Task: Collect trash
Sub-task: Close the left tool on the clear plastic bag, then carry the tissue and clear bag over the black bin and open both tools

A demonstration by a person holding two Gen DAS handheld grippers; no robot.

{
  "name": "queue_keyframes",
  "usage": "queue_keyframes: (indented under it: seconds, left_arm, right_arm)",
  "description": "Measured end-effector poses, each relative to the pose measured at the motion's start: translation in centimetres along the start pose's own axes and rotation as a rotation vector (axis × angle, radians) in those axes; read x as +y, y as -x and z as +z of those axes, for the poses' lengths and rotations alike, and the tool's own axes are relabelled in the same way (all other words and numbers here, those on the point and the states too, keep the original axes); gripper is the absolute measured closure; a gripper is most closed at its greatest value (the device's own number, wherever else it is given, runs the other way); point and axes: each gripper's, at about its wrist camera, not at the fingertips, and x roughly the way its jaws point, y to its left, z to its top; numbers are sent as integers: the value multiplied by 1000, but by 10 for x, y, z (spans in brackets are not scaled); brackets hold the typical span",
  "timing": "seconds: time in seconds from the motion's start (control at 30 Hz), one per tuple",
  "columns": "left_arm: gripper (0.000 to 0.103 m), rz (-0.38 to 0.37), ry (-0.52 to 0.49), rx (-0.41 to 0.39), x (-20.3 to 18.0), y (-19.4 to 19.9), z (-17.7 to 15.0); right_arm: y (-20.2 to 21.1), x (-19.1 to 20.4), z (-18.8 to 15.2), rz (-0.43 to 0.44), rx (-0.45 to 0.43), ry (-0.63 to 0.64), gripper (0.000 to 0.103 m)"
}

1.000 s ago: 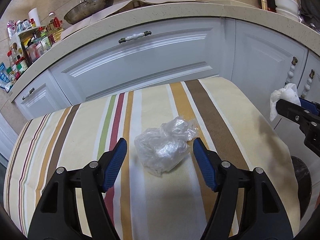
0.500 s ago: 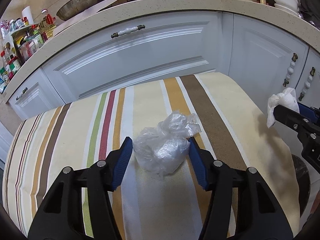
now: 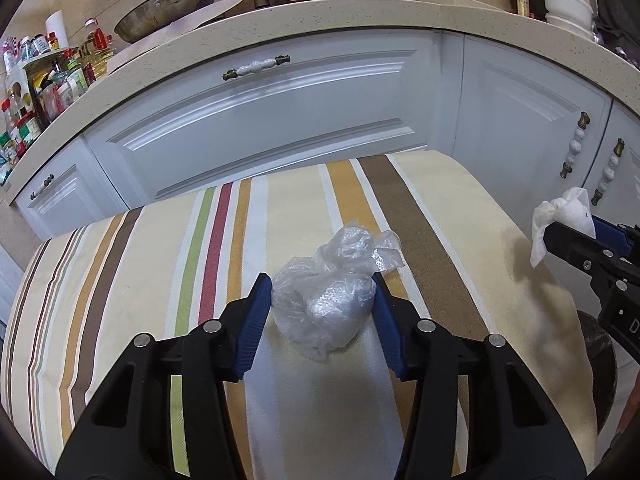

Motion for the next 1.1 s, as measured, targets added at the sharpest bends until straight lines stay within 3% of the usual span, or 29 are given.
queue_keyframes:
  seconds: [0.57, 1.1]
  left_arm:
    - [55, 65, 42, -38, 24, 32, -20]
    - [55, 58, 44, -77, 30, 103, -70]
  right_arm:
    - [27, 8, -7, -20, -12, 1, 71]
    - [77, 25, -44, -28, -16, -10, 71]
